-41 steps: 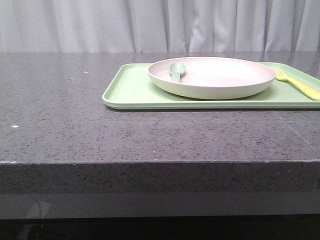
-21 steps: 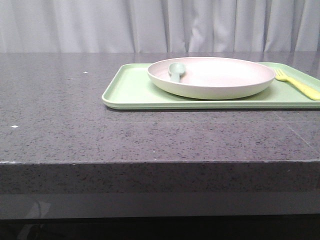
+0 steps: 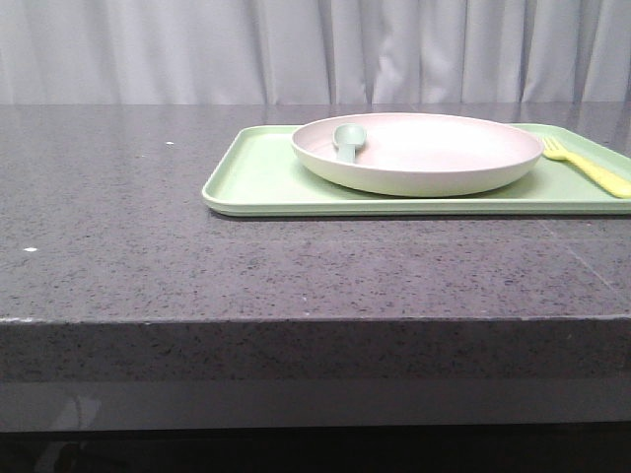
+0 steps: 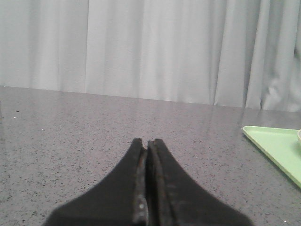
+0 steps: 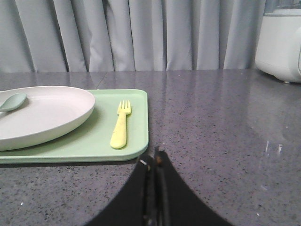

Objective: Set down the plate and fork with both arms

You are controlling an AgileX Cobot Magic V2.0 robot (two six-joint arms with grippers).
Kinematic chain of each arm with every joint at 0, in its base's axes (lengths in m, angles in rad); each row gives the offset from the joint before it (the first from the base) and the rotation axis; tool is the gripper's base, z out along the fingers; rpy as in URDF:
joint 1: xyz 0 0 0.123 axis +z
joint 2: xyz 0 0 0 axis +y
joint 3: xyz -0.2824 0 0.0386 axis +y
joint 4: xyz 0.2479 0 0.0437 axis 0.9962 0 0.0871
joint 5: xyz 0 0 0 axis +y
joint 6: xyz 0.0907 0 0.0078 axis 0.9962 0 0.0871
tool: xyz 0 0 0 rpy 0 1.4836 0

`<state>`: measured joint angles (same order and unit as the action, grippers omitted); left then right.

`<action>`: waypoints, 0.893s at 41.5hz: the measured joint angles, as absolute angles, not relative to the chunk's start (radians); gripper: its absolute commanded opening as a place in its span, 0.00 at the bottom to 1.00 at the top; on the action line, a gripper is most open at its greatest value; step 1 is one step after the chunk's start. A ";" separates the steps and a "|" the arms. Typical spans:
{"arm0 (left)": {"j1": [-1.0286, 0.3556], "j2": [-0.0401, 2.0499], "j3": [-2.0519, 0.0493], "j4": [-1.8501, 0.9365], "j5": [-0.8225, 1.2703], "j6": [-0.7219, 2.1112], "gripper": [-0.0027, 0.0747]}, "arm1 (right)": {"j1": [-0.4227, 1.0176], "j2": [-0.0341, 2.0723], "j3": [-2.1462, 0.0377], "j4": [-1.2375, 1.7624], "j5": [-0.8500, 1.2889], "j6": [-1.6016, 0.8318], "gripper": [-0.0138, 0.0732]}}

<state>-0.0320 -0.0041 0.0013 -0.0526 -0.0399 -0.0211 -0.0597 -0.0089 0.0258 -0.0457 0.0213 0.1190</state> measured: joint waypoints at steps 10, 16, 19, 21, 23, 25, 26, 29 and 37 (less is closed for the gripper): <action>-0.032 -0.004 0.001 -0.053 -0.040 -0.021 0.01 | -0.060 -0.009 0.026 -0.047 0.025 0.119 0.08; -0.032 -0.004 0.001 -0.053 -0.040 -0.021 0.01 | -0.060 -0.009 0.026 -0.047 0.027 0.119 0.08; -0.032 -0.004 0.001 -0.053 -0.040 -0.021 0.01 | -0.060 -0.009 0.026 -0.049 0.029 0.119 0.08; -0.032 -0.004 0.001 -0.053 -0.040 -0.021 0.01 | -0.060 -0.009 0.026 -0.054 0.033 0.119 0.08; -0.032 -0.004 0.001 -0.053 -0.040 -0.021 0.01 | -0.060 -0.009 0.026 -0.056 0.033 0.119 0.08; -0.032 -0.004 0.001 -0.053 -0.040 -0.021 0.01 | -0.060 -0.009 0.026 -0.056 0.033 0.119 0.08; -0.032 -0.004 0.001 -0.053 -0.040 -0.021 0.01 | -0.060 -0.009 0.026 -0.056 0.033 0.119 0.08; -0.032 -0.004 0.001 -0.053 -0.040 -0.021 0.01 | -0.057 -0.009 0.026 -0.029 0.035 0.114 0.08; -0.032 -0.004 0.001 -0.053 -0.040 -0.021 0.01 | -0.003 -0.009 0.026 0.110 0.037 -0.055 0.08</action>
